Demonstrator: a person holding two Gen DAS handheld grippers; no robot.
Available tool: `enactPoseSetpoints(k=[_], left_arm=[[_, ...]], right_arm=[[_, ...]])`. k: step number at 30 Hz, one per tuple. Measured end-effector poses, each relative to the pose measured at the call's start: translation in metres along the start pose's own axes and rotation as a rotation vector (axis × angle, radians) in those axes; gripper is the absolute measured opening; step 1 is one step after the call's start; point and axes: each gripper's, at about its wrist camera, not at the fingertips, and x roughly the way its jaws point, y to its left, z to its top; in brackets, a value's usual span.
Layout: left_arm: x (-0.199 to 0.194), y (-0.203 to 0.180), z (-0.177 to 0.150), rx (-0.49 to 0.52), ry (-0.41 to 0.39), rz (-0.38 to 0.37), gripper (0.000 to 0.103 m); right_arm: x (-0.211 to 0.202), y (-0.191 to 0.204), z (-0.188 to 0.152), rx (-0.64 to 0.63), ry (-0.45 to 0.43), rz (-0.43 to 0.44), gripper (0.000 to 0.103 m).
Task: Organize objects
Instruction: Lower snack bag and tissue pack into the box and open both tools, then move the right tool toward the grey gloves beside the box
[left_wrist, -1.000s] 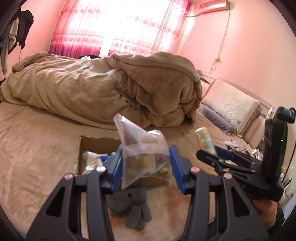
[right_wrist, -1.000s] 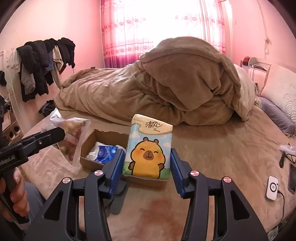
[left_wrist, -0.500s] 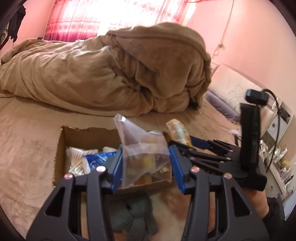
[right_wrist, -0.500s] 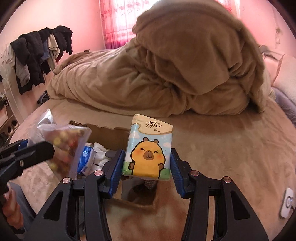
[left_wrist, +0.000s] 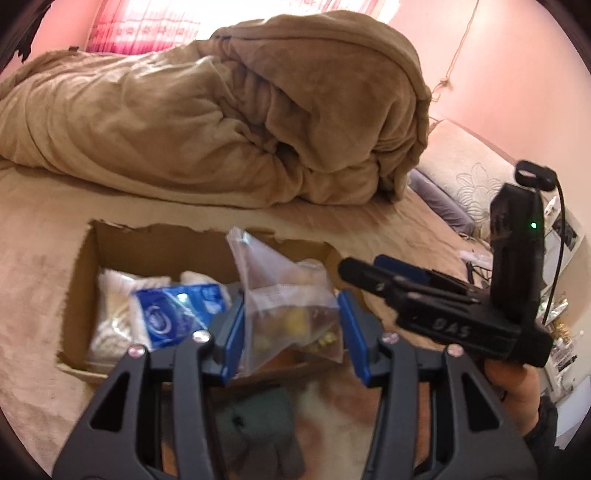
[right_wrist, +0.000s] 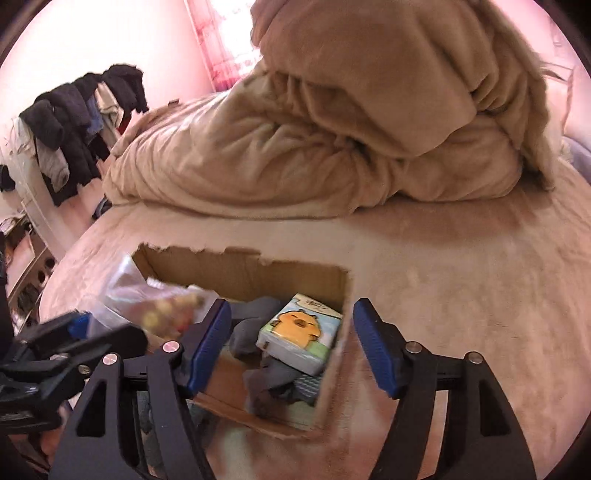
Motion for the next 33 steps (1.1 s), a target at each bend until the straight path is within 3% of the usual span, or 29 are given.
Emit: enactPoseSetpoints(k=[7,10,12,15,23,33], left_arm=[[0.031,-0.006,-0.003,0.039,0.064,0.013,0.054],[0.037,-0.009,-0.006,0.069,0.085,0.048,0.065],[0.032,-0.009,-0.005,0.069,0.073,0.068,0.078],[0.018,-0.008,-0.003,0.071,0.039,0.102,0.086],[-0.037,-0.012,-0.005,0.141,-0.023,0.149,0.088],[-0.118,-0.009,-0.025,0.136,-0.091,0.167,0.088]], right_arm=[[-0.019,-0.025,-0.006,0.088,-0.031,-0.002,0.072],[-0.026,-0.028,-0.010,0.093,-0.046,-0.014,0.072],[-0.029,-0.027,-0.012,0.094,-0.050,-0.014,0.072],[-0.035,-0.023,-0.015,0.075,-0.068,-0.031,0.072],[-0.045,-0.020,-0.030,0.095,-0.076,-0.046,0.072],[-0.082,0.013,-0.053,0.076,-0.083,-0.095,0.072]])
